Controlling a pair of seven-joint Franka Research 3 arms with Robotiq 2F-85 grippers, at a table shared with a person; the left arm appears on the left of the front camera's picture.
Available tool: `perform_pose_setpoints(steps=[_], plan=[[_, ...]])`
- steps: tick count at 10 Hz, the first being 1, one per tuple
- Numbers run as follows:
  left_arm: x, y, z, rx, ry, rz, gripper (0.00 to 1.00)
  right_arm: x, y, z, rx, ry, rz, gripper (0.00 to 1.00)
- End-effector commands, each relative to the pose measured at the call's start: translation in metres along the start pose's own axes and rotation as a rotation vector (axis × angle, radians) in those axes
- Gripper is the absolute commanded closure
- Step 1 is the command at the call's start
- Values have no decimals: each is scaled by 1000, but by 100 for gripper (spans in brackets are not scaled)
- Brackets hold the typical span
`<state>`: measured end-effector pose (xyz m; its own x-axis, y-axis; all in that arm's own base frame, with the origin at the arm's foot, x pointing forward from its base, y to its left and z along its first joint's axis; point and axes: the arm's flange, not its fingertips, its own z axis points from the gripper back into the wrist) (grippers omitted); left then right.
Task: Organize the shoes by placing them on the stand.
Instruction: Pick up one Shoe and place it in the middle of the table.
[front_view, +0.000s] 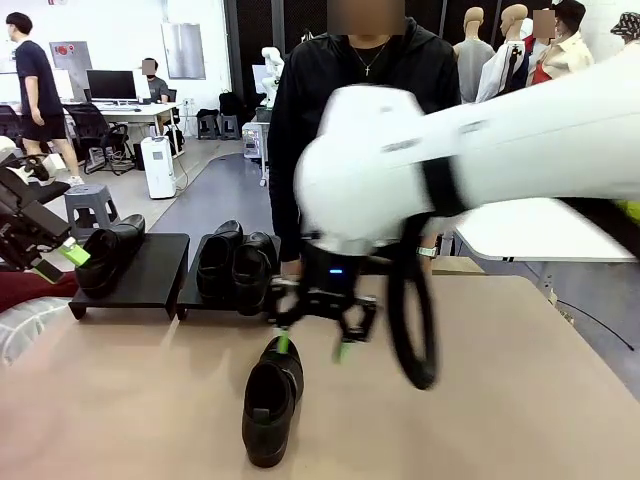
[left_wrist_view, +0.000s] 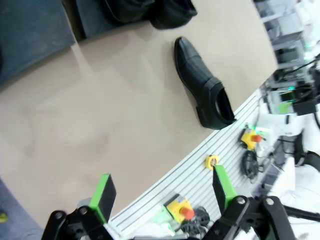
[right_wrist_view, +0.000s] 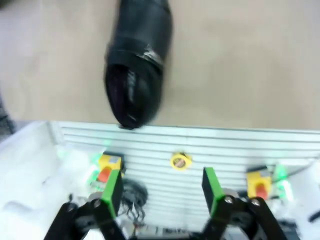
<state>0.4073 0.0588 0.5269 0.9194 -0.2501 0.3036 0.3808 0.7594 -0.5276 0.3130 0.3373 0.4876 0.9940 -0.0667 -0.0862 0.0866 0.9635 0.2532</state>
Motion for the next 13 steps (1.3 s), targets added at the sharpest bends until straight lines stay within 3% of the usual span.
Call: perform_pose_setpoints(steps=[1, 3, 4, 5, 7, 9, 10, 13], plan=[[-4, 1, 2, 2, 6, -15, 0, -42, -103, 30, 125, -14, -12, 0], [-4, 1, 2, 2, 6, -15, 0, -59, -176, 50, 283, -21, 125, 0], [-4, 1, 2, 2, 6, -15, 0, -57, -216, 54, 293, -106, 56, 0], [-4, 1, 2, 2, 6, -15, 0, -59, -256, 55, 330, -193, 149, 0], [-4, 1, 2, 2, 6, -15, 0, -61, -301, 49, 395, -233, 168, 0], [-4, 1, 2, 2, 6, -15, 0, -59, -317, 33, 426, -234, 239, 0], [-4, 1, 2, 2, 6, -15, 0, -25, -285, 125, 403, -256, 152, 0], [-4, 1, 2, 2, 6, -15, 0, -25, -285, 125, 403, -256, 152, 0]])
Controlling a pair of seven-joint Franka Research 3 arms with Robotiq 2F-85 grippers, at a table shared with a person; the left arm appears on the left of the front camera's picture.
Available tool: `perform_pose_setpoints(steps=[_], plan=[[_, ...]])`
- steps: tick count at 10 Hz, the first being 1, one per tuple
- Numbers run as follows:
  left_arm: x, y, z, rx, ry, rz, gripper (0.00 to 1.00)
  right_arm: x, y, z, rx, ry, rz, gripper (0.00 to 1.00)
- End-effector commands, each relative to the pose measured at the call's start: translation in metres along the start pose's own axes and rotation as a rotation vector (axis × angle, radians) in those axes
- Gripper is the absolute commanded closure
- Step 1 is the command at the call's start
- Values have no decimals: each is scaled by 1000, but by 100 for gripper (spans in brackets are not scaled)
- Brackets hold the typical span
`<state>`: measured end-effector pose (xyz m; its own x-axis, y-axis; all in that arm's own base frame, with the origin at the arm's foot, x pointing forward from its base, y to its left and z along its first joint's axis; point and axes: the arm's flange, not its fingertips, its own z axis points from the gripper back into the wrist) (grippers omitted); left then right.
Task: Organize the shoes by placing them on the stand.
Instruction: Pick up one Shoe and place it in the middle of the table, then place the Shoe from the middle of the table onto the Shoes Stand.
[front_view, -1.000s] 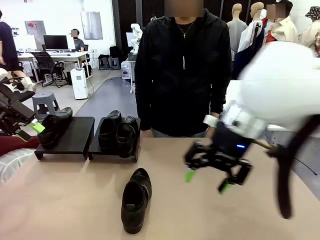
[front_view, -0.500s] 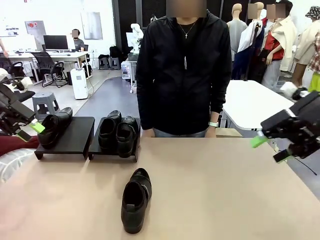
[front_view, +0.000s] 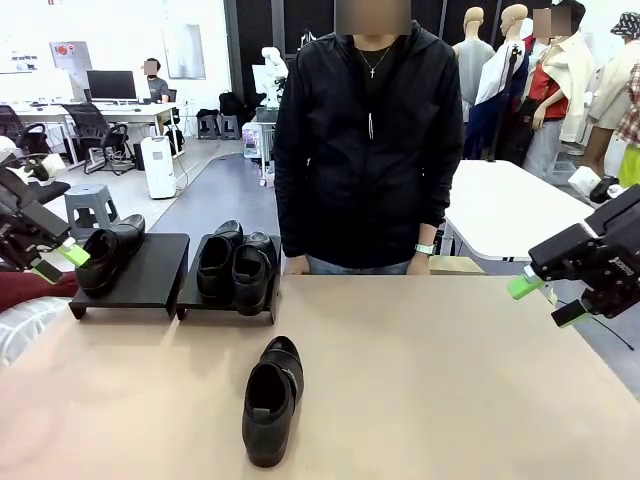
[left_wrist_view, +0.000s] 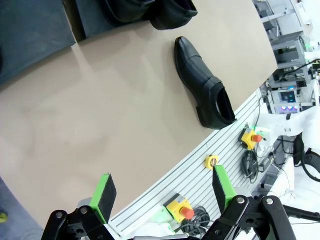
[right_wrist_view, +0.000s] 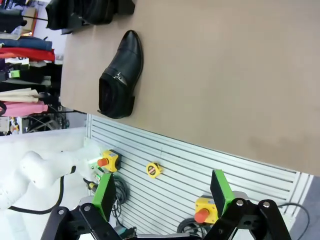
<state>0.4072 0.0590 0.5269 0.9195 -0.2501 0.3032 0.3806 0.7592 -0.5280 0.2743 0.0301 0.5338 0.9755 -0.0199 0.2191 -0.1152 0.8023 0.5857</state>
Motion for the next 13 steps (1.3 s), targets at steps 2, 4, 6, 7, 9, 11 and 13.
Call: perform_pose_setpoints(steps=[2, 4, 6, 7, 9, 11, 13], plan=[[-3, 1, 1, 2, 6, -16, 0, -1, 5, 3, 13, -4, -26, 0], [-3, 1, 1, 2, 6, -16, 0, -1, 5, 3, 13, -4, -26, 0], [-3, 1, 1, 2, 6, -16, 0, -1, 5, 3, 13, -4, -26, 0], [-3, 1, 1, 2, 6, -16, 0, -1, 5, 3, 13, -4, -26, 0], [-3, 1, 1, 2, 6, -16, 0, -1, 5, 3, 13, -4, -26, 0], [-3, 1, 1, 2, 6, -16, 0, -1, 5, 3, 13, -4, -26, 0], [2, -55, -39, 148, 2, 79, 0, -1, 5, 3, 13, -4, -26, 0]])
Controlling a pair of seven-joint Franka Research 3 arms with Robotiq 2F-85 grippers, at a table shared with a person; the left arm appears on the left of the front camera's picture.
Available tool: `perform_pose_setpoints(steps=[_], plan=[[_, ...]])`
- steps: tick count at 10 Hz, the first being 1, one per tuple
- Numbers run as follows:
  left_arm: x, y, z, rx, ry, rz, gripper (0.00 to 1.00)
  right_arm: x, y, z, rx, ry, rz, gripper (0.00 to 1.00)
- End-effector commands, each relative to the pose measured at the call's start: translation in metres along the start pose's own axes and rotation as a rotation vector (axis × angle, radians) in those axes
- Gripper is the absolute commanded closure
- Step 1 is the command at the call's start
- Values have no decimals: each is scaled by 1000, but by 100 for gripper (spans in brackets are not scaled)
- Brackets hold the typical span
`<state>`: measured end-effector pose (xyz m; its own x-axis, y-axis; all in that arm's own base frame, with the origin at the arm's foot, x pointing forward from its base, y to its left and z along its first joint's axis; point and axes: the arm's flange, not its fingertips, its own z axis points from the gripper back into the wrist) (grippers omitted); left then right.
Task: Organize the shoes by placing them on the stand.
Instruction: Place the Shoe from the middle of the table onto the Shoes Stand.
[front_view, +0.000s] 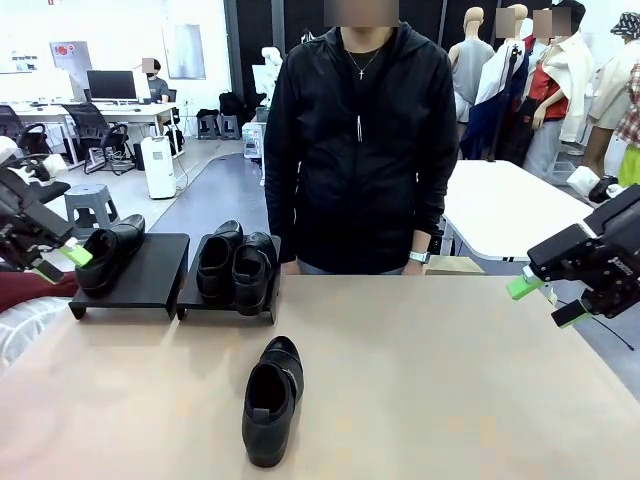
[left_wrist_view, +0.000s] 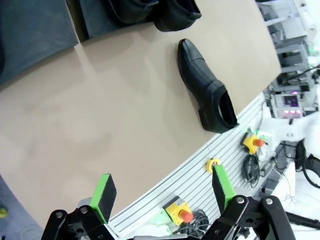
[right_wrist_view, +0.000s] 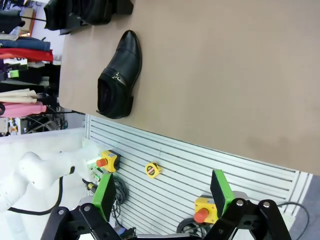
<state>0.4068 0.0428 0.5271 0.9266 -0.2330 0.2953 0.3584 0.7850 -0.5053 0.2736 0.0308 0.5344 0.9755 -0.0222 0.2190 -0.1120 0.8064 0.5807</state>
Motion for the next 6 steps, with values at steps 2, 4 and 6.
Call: perform_pose_setpoints(steps=[2, 4, 6], plan=[[-13, -142, -126, 369, 51, 78, 0, -1, 4, 3, 20, -3, -24, 0], [-21, -196, -191, 535, 37, 123, 0, -1, 4, 3, 20, -3, -24, 0], [-22, -214, -231, 547, 67, 128, 0, -1, 4, 3, 20, -3, -24, 0]])
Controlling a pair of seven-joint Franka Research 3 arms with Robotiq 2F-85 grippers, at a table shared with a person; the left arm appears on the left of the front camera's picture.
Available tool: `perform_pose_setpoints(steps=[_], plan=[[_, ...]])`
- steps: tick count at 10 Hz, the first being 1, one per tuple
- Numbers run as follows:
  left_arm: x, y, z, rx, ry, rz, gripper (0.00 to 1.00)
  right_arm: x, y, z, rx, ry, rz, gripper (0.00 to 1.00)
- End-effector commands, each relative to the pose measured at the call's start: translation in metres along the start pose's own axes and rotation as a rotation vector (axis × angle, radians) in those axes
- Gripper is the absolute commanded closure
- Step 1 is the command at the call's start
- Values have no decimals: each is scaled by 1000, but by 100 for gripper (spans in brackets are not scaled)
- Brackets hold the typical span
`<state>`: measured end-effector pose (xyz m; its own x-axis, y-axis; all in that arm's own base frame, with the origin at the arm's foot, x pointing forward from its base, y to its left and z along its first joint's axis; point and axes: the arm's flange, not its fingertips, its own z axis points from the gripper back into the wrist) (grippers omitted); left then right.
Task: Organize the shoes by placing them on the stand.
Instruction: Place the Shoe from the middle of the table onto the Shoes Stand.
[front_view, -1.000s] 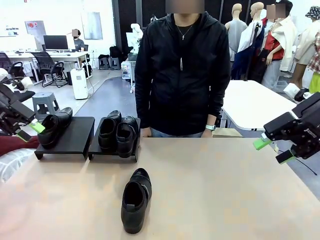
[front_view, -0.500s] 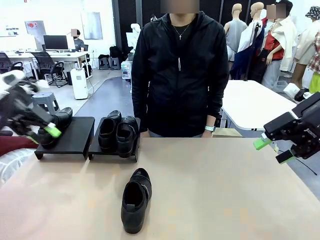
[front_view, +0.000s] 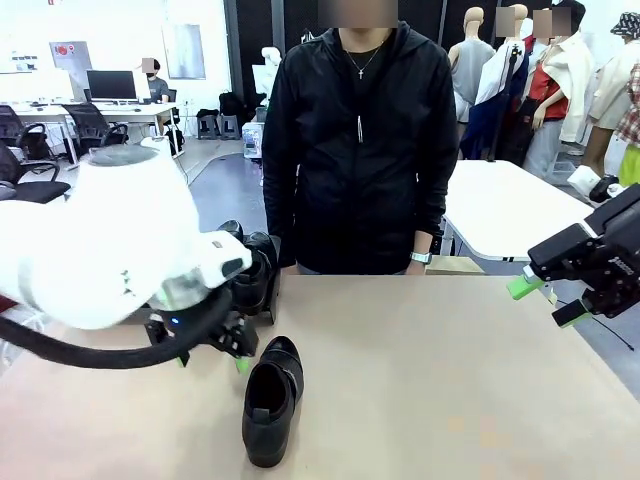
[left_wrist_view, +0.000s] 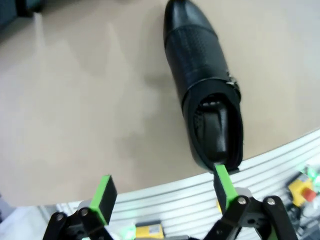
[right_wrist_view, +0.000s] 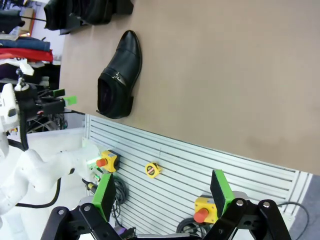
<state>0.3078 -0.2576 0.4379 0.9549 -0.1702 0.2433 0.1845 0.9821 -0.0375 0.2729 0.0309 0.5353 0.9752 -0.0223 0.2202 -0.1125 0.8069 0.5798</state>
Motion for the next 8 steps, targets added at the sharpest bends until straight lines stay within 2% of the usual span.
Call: perform_pose_setpoints(steps=[1, 5, 8], plan=[[28, 6, -9, 6, 80, 28, 0, 0, 3, 2, 21, -2, -25, 0], [29, -5, -29, -36, 82, 6, 0, 0, 3, 2, 21, -2, -25, 0], [44, -11, -82, 30, 142, 27, 0, 0, 3, 2, 21, -2, -25, 0]])
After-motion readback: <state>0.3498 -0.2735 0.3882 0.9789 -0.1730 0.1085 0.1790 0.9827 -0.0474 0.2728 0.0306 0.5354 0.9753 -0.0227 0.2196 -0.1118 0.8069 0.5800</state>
